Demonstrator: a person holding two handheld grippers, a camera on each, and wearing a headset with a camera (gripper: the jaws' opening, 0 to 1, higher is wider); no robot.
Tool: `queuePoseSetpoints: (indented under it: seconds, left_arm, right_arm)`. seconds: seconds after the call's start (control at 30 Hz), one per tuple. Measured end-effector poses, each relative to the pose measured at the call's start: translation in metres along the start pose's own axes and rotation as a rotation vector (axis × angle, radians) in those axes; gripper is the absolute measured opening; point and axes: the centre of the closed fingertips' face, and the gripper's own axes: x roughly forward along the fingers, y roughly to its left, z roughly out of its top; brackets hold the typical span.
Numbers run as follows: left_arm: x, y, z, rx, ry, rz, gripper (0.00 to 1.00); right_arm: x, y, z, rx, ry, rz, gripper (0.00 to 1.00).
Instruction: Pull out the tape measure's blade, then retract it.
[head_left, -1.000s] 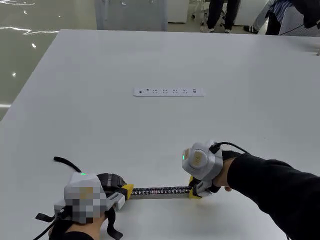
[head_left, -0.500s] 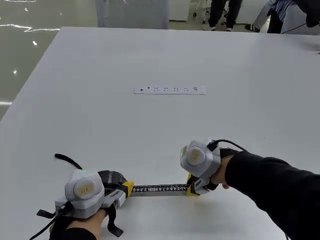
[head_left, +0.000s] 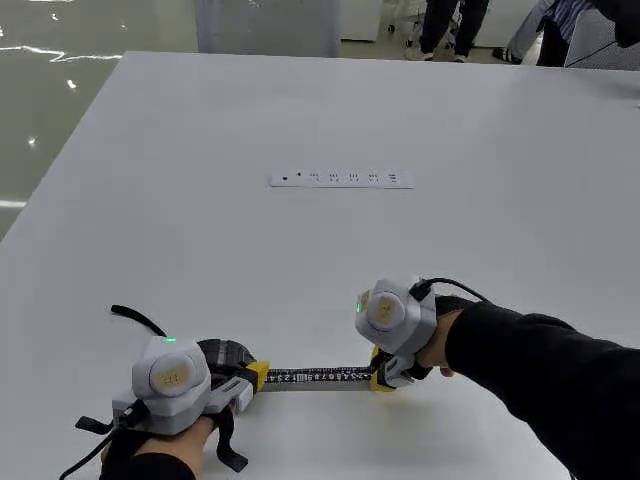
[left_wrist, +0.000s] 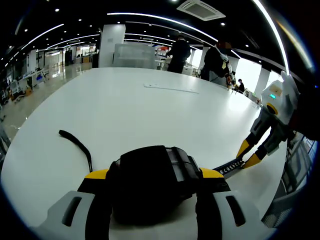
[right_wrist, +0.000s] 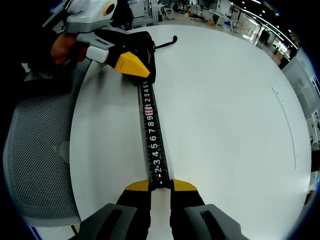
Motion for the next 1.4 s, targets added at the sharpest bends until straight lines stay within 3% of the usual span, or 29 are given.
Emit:
queuePoseSetpoints:
  seconds: [1.4]
  left_arm:
    - [0.001,0.000,0.000,-0.001,0.002,0.000,0.64]
  right_arm:
    - [0.006,0.000,0.017,-0.007,-0.008,0.000,0.10]
